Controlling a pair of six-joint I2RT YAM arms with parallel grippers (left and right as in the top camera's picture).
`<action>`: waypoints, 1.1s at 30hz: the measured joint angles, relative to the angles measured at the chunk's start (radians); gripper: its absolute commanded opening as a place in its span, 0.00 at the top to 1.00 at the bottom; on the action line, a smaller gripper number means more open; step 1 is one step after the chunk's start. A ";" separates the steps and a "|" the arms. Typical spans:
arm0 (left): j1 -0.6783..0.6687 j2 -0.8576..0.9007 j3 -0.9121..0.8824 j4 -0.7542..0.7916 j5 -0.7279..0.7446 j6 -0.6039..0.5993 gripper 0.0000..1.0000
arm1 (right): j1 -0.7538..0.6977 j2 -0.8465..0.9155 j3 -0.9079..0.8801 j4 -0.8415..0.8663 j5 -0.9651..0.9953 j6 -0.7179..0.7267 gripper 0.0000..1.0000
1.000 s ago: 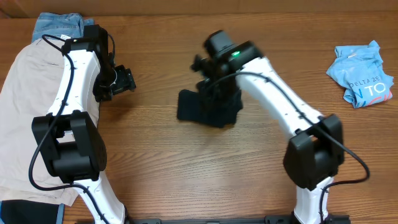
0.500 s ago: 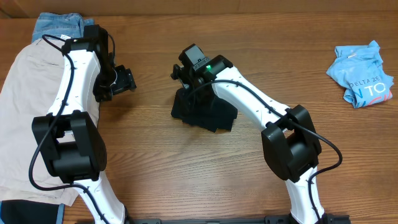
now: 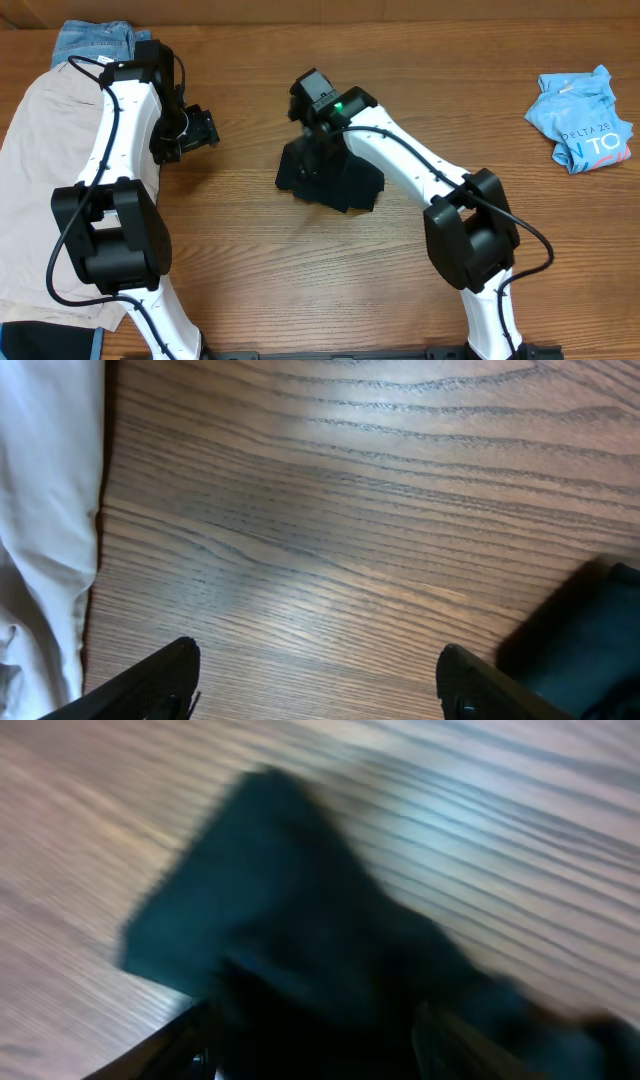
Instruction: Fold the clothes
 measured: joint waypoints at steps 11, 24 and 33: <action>0.000 0.000 0.000 0.000 0.008 0.000 0.21 | -0.125 -0.186 0.014 -0.188 0.001 0.016 0.32; 0.000 0.000 0.000 0.000 0.008 0.000 0.21 | -0.056 -0.054 -0.188 0.022 -0.132 -0.028 0.77; 0.000 0.000 0.000 -0.001 0.008 0.000 0.21 | -0.056 -0.052 -0.175 0.107 -0.122 -0.033 0.91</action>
